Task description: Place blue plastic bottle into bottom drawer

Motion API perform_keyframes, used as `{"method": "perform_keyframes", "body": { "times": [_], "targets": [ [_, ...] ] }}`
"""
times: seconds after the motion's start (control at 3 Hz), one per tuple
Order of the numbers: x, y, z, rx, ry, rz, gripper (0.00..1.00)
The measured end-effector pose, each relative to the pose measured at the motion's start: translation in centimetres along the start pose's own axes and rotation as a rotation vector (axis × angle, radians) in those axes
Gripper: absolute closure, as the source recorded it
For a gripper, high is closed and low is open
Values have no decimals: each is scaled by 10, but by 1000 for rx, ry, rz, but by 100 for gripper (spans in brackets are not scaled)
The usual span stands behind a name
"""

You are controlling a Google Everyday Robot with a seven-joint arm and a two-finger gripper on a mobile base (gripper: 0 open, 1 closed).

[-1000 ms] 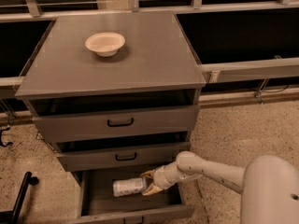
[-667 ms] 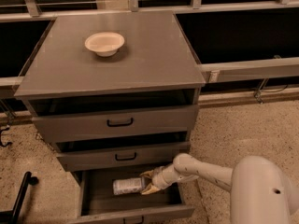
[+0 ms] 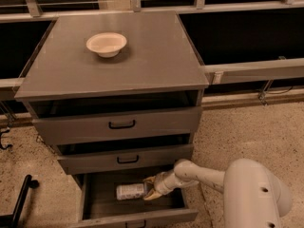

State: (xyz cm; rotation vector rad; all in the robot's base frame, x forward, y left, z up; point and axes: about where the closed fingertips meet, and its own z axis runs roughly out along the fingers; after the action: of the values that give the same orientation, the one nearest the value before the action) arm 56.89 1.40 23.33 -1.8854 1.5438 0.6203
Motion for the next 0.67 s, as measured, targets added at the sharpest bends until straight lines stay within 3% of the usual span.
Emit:
{"method": "perform_keyframes", "body": {
  "times": [0.67],
  "targets": [
    [24,7,40,-28,-18,34,100]
  ]
}}
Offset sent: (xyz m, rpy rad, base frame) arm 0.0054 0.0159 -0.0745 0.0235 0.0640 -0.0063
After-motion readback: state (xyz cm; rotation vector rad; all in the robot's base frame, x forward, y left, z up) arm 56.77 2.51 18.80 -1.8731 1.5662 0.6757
